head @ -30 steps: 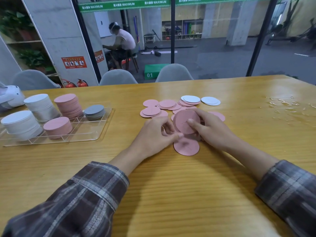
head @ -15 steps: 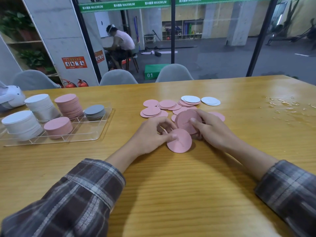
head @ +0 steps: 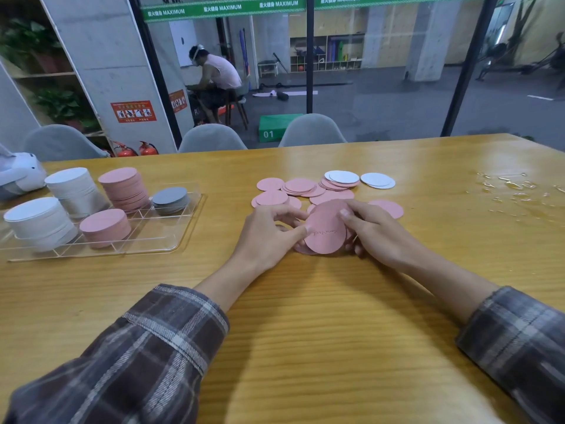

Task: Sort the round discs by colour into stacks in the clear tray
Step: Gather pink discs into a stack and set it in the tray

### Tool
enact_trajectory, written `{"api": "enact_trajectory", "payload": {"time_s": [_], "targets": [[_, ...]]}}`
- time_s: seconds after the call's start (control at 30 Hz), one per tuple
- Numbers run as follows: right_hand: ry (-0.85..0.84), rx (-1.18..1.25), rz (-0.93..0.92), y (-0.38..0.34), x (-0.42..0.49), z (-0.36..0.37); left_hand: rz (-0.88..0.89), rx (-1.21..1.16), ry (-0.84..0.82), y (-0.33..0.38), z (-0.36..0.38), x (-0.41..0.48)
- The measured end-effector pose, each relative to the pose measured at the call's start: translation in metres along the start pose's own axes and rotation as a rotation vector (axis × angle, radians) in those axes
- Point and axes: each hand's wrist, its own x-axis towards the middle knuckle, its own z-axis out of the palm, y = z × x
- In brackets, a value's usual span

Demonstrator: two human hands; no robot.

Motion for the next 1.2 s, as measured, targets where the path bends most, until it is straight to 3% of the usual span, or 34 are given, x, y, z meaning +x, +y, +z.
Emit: {"api": "enact_trajectory", "payload": {"time_s": [0.33,0.47,0.57,0.7,0.83,1.2], "targets": [[-0.007,-0.153,-0.172,-0.004,-0.002,0.001,-0.057,-0.056,0.051,0.006,0.009,0.000],[0.042,-0.196,-0.163,-0.001,0.000,-0.003,0.091,0.213,0.081,0.000,0.003,0.002],[0.084,-0.253,-0.154,0.001,0.000,-0.005,0.102,0.477,-0.023,-0.010,-0.003,0.002],[0.101,-0.235,-0.119,0.003,0.000,-0.006,0.072,0.544,-0.100,-0.013,-0.007,0.003],[0.119,-0.216,-0.112,0.006,0.001,-0.006,0.056,0.476,-0.135,-0.010,-0.009,0.004],[0.094,-0.121,-0.117,0.008,0.003,-0.005,-0.064,-0.030,-0.051,-0.007,-0.014,0.008]]}}
